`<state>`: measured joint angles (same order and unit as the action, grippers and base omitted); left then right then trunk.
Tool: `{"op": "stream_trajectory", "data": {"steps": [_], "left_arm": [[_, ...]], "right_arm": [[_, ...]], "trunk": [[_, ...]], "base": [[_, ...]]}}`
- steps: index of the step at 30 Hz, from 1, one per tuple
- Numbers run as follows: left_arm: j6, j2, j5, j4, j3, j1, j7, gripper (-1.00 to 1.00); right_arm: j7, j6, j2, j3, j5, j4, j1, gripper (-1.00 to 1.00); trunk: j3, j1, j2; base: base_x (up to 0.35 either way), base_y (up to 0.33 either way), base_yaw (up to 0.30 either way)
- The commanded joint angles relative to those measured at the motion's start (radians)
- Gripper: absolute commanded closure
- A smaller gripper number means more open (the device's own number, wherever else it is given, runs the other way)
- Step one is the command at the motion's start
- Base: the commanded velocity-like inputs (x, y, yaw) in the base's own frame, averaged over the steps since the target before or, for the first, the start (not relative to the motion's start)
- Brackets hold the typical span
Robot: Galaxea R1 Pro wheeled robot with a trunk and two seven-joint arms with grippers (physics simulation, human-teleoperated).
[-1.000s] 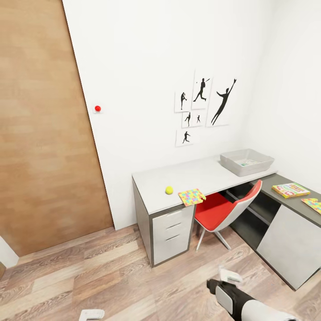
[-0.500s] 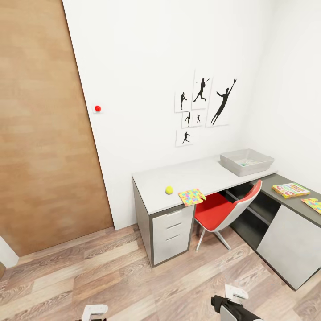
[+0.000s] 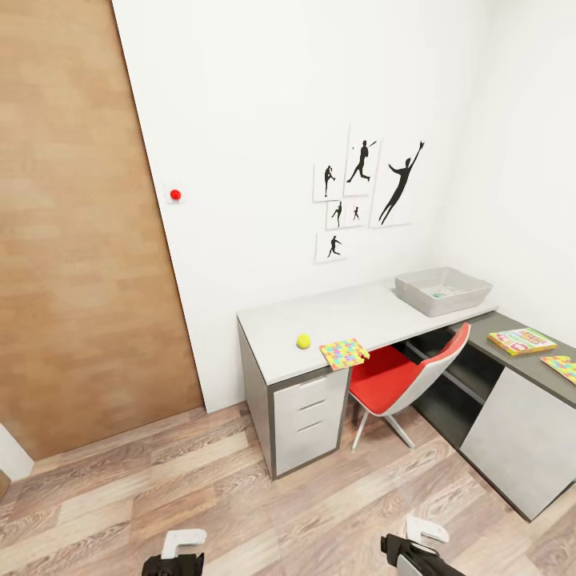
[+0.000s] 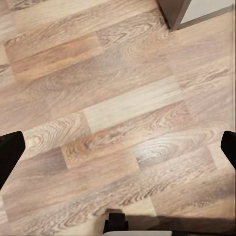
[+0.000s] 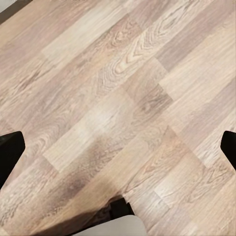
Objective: Put all the toys in the child's room - the three board games (two on the bed and one on the table), the two jigsaw puzzles on the table, and the tennis ball on the table - inside the toy box on the table in the child's room.
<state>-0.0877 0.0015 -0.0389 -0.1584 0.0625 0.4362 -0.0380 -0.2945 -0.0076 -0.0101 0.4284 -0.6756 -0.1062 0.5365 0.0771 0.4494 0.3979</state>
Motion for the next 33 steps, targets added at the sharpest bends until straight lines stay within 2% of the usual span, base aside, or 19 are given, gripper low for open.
{"op": "stream_trajectory", "data": {"steps": [1, 5, 6, 7, 9, 11, 13, 17, 22, 25, 33], "left_arm": [[0.007, -0.003, -0.004, -0.006, 0.006, 0.001, -0.001, -1.00], [0.085, -0.018, -0.003, -0.066, 0.007, 0.002, 0.001, -1.00], [0.206, -0.041, -0.003, -0.168, 0.007, 0.003, 0.007, -1.00], [0.263, -0.051, -0.002, -0.213, 0.008, 0.003, 0.011, -1.00], [0.324, -0.062, -0.001, -0.256, 0.008, 0.003, 0.016, -1.00], [0.440, -0.093, 0.012, -0.335, 0.008, 0.004, 0.038, -1.00], [0.504, -0.115, 0.027, -0.376, 0.007, 0.005, 0.062, -1.00], [0.571, -0.135, 0.060, -0.411, 0.007, 0.025, 0.121, -1.00], [0.630, -0.142, 0.106, -0.424, 0.007, 0.081, 0.199, -1.00], [0.656, -0.144, 0.140, -0.428, 0.008, 0.102, 0.269, -1.00], [0.667, -0.140, 0.165, -0.431, 0.007, 0.112, 0.397, -1.00]], "right_arm": [[-0.004, -0.001, 0.000, 0.008, -0.011, -0.001, 0.001, -1.00], [-0.004, -0.002, -0.001, 0.006, -0.012, -0.001, 0.000, -1.00], [-0.005, -0.003, -0.002, 0.005, -0.013, -0.001, 0.000, -1.00], [-0.005, -0.003, -0.002, 0.005, -0.013, -0.001, 0.000, -1.00], [-0.005, -0.003, -0.002, 0.004, -0.013, -0.001, 0.000, -1.00], [-0.004, -0.003, -0.002, 0.004, -0.013, -0.001, 0.000, -1.00], [-0.005, -0.003, -0.002, 0.003, -0.013, -0.001, 0.000, -1.00], [-0.004, -0.003, -0.010, 0.004, -0.014, -0.001, 0.000, -1.00], [-0.004, -0.003, -0.019, 0.004, -0.016, -0.001, 0.000, -1.00], [-0.003, -0.003, -0.021, 0.004, -0.016, -0.001, 0.000, -1.00], [0.003, -0.003, -0.022, 0.003, -0.017, -0.001, 0.000, -1.00]], "trunk": [[0.002, 0.001, 0.002], [0.002, 0.001, 0.002], [0.002, 0.001, 0.002], [0.002, 0.001, 0.002], [0.002, 0.001, 0.002], [0.002, 0.001, 0.002], [0.002, 0.001, 0.002], [0.002, 0.001, 0.002], [0.004, 0.001, 0.002], [0.005, 0.001, 0.002], [0.008, 0.001, 0.002]], "base": [[0.000, 0.000, 0.000], [0.000, 0.000, 0.000], [0.000, 0.000, 0.000], [0.000, 0.000, 0.000], [0.000, 0.000, 0.000], [0.000, 0.000, -0.008], [0.000, 0.000, -0.051], [0.000, 0.000, -0.110], [0.000, 0.000, -0.159], [0.000, 0.000, -0.180], [0.000, 0.000, -0.207]]}}
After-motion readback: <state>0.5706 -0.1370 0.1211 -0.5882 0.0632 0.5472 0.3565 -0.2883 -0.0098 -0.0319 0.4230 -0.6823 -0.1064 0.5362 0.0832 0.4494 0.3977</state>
